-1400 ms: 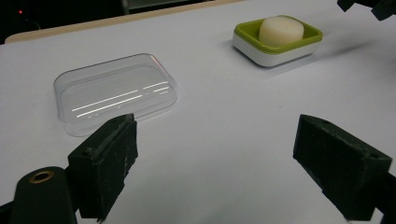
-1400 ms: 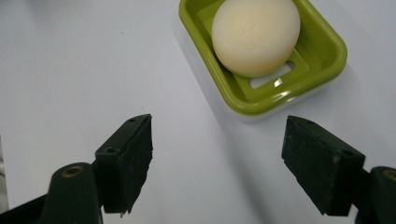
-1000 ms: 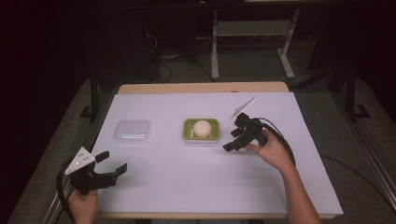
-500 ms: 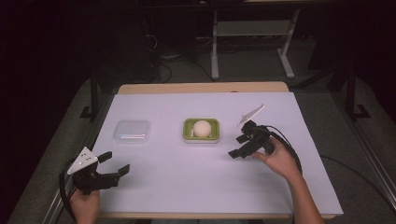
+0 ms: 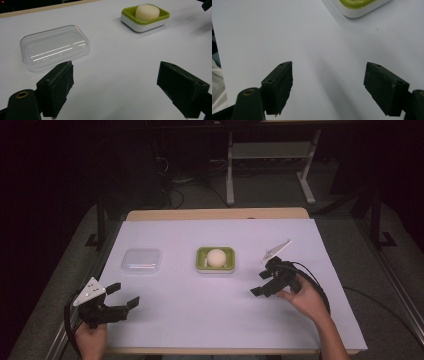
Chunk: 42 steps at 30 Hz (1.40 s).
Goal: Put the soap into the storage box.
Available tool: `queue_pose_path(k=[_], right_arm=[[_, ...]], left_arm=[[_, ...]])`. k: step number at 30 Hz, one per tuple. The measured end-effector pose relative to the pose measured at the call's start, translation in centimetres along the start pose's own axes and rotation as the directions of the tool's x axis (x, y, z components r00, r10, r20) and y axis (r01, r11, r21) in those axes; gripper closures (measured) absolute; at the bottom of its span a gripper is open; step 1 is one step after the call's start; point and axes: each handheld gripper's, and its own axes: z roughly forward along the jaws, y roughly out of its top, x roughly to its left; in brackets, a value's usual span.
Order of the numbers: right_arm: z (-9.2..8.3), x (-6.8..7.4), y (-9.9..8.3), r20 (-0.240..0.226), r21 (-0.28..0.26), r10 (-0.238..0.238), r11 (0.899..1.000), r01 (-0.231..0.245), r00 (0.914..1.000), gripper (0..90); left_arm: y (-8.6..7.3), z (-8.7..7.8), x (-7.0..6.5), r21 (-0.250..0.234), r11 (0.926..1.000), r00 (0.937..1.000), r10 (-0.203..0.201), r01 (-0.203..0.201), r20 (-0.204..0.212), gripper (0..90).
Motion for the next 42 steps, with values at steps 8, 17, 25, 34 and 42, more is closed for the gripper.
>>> queue_pose_path(k=[8, 17, 25, 34, 42], right_arm=[[-0.4, 0.3, -1.6, 0.008, -0.007, 0.007, 1.0, -0.007, 0.9999, 21.9], [-0.9, 0.8, -3.3, 0.004, -0.014, 0.03, 0.999, -0.03, 0.9995, 21.9], [-1.0, 1.3, -4.6, 0.006, -0.022, 0.043, 0.999, -0.043, 0.9991, 21.5], [-1.3, 1.9, -6.1, 0.008, -0.037, 0.054, 0.998, -0.053, 0.9985, 21.2], [-1.3, 2.3, -7.4, 0.01, -0.041, 0.069, 0.997, -0.068, 0.9976, 21.2]], left_arm=[[0.0, 0.2, -0.2, 0.01, 0.9999, 1.0, 0.003, -0.003, 0.0, 13.2], [0.0, 0.3, -0.4, 0.015, 0.9999, 1.0, 0.008, -0.008, 0.001, 13.2], [0.0, 0.4, -0.4, 0.021, 0.9998, 1.0, 0.007, -0.007, 0.0, 13.2], [-0.1, 0.6, -0.5, 0.03, 0.9994, 0.9998, 0.02, -0.02, -0.006, 13.2], [-0.3, 1.0, -0.7, 0.037, 0.9986, 0.9993, 0.037, -0.037, -0.009, 13.2]])
